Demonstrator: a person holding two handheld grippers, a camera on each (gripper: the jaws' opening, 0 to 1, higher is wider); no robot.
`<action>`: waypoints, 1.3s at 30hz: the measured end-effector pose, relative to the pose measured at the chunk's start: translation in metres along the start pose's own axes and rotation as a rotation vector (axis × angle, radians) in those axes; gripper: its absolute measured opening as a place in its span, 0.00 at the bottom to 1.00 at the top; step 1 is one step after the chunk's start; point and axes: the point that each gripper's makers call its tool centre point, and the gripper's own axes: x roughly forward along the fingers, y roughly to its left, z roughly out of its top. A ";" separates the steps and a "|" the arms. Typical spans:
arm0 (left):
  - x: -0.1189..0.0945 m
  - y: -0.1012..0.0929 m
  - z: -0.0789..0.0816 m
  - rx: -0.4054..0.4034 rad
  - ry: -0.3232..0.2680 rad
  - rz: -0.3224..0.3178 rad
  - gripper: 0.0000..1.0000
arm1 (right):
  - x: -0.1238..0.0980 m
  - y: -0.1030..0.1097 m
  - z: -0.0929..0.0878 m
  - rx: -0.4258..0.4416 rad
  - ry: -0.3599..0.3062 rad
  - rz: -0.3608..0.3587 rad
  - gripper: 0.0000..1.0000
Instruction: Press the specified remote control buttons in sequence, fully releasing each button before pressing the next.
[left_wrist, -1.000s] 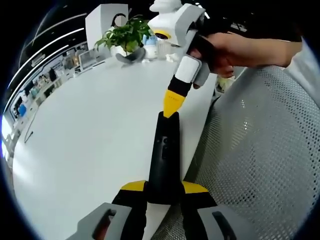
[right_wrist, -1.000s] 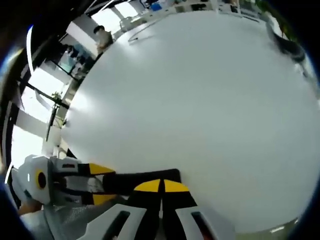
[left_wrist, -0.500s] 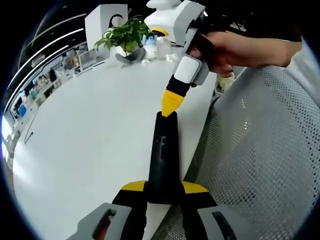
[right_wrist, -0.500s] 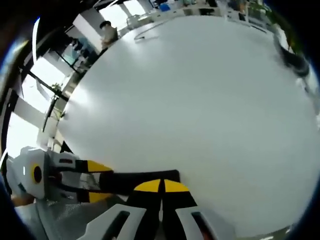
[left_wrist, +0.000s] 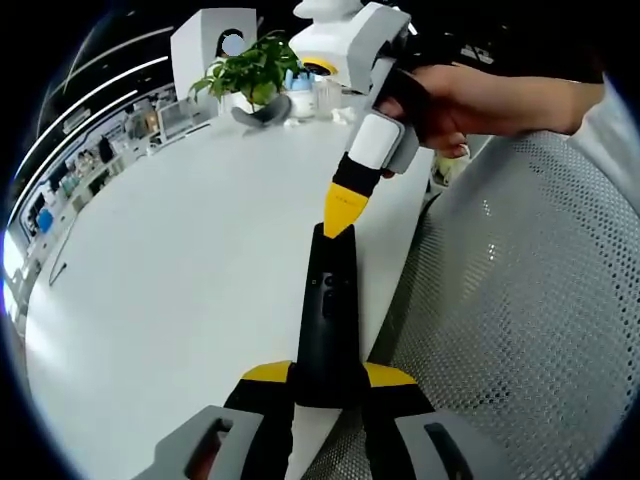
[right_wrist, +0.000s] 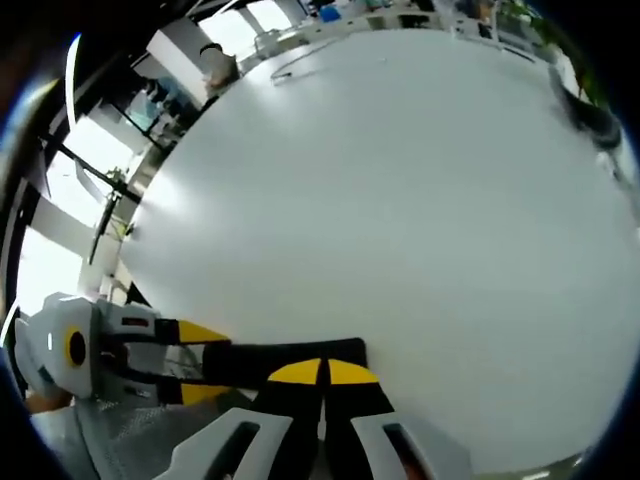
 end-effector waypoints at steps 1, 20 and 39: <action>0.000 0.000 0.000 0.000 0.000 0.000 0.25 | 0.000 0.000 0.000 0.003 -0.002 0.000 0.00; 0.000 0.000 0.000 -0.001 -0.003 0.001 0.25 | -0.001 -0.001 0.001 0.087 -0.006 0.038 0.00; 0.001 0.000 0.001 -0.002 -0.005 0.002 0.25 | 0.004 0.009 -0.001 -0.106 -0.003 0.004 0.00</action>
